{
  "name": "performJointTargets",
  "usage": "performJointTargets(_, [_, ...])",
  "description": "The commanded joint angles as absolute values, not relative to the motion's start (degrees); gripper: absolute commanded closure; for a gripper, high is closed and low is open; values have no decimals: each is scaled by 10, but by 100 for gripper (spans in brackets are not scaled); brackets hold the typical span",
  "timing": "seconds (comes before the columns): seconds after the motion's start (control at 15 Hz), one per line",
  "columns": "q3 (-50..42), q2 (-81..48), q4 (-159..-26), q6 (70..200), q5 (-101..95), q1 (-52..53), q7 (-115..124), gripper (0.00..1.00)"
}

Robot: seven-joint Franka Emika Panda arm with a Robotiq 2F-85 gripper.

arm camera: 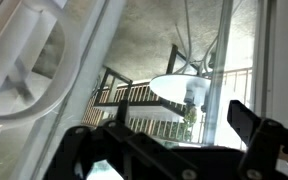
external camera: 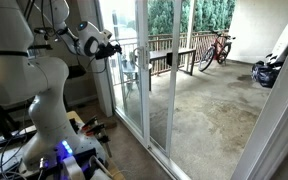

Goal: Open the glass door by sliding it to the left

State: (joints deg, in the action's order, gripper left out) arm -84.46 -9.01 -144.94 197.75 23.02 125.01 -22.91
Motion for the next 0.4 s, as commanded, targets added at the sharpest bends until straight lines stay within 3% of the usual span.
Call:
performJointTargets(0.0, [-853,-81,-1464,1978,232,1271,-229,0])
performJointTargets(0.33, [-863,-62,-1480,1978,232,1287,-229,0])
